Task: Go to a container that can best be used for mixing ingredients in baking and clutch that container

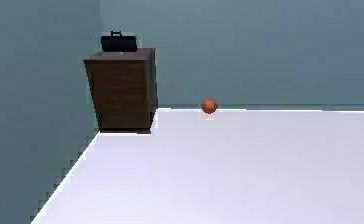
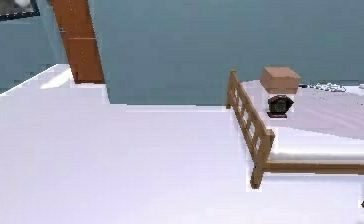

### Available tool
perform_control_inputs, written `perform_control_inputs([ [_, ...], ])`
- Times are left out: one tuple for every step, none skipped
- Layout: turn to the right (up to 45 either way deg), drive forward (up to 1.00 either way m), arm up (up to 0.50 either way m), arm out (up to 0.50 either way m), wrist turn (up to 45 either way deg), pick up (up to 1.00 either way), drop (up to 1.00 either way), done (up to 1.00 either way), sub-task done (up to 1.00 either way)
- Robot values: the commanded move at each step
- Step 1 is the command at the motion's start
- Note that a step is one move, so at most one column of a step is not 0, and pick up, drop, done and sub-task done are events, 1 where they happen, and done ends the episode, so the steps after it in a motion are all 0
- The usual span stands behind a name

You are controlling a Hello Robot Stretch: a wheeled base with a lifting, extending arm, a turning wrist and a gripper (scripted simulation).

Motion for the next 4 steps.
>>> perform_control_inputs([
  [0.0, 1.0, 0.0, 0.0, 0.0, 0.0, 0.0, 0.0, 0.0],
  [45.0, 0.0, 0.0, 0.0, 0.0, 0.0, 0.0, 0.0, 0.0],
  [15.0, 0.0, 0.0, 0.0, 0.0, 0.0, 0.0, 0.0, 0.0],
  [0.0, 0.15, 0.0, 0.0, 0.0, 0.0, 0.0, 0.0, 0.0],
])
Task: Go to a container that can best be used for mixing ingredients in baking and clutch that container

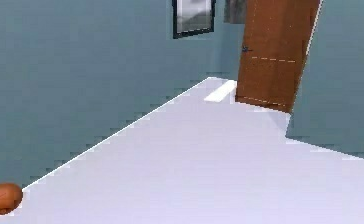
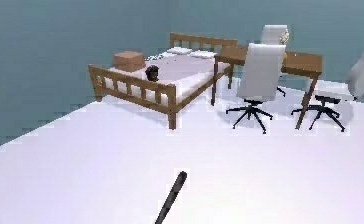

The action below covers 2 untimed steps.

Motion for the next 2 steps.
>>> perform_control_inputs([
  [0.0, 0.3, 0.0, 0.0, 0.0, 0.0, 0.0, 0.0, 0.0],
  [9.0, 0.0, 0.0, 0.0, 0.0, 0.0, 0.0, 0.0, 0.0],
])
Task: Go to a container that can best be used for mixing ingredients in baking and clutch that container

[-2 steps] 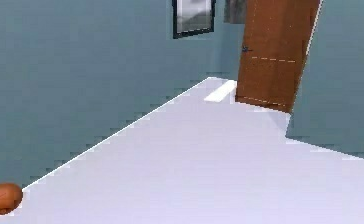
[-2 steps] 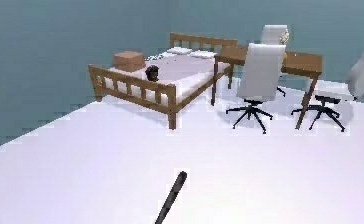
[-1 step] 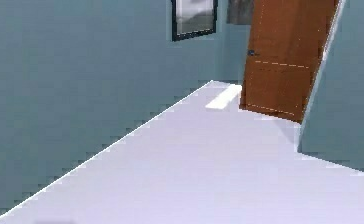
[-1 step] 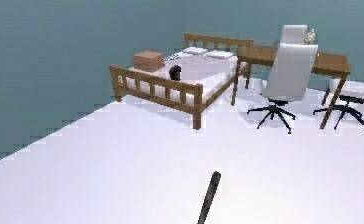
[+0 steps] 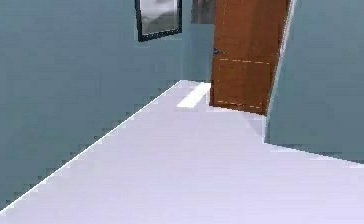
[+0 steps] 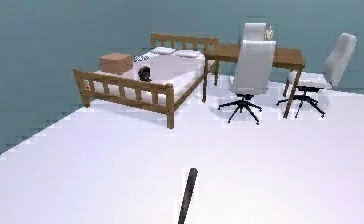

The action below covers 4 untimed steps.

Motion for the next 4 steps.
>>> perform_control_inputs([
  [0.0, 1.0, 0.0, 0.0, 0.0, 0.0, 0.0, 0.0, 0.0],
  [0.0, 1.0, 0.0, 0.0, 0.0, 0.0, 0.0, 0.0, 0.0],
  [0.0, 0.85, 0.0, 0.0, 0.0, 0.0, 0.0, 0.0, 0.0],
  [21.0, 0.0, 0.0, 0.0, 0.0, 0.0, 0.0, 0.0, 0.0],
])
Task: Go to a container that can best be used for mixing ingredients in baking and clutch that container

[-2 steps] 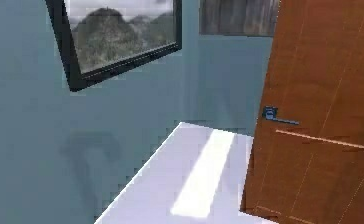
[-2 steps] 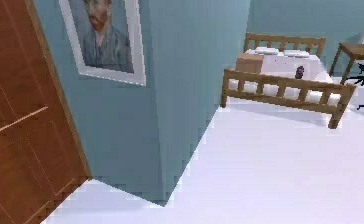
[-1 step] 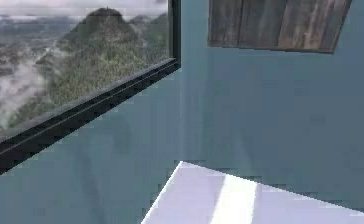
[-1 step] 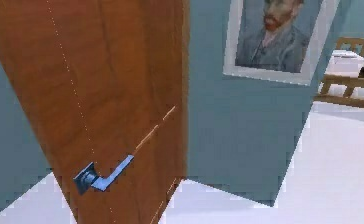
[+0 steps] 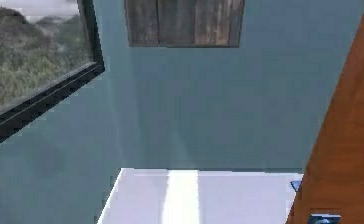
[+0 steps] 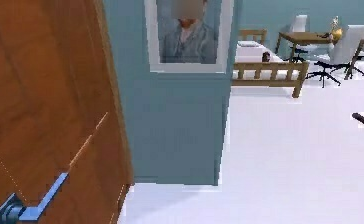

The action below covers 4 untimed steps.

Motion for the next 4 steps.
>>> perform_control_inputs([
  [3.0, 0.0, 0.0, 0.0, 0.0, 0.0, 0.0, 0.0, 0.0],
  [0.0, 0.75, 0.0, 0.0, 0.0, 0.0, 0.0, 0.0, 0.0],
  [0.0, 0.3, 0.0, 0.0, 0.0, 0.0, 0.0, 0.0, 0.0],
  [45.0, 0.0, 0.0, 0.0, 0.0, 0.0, 0.0, 0.0, 0.0],
])
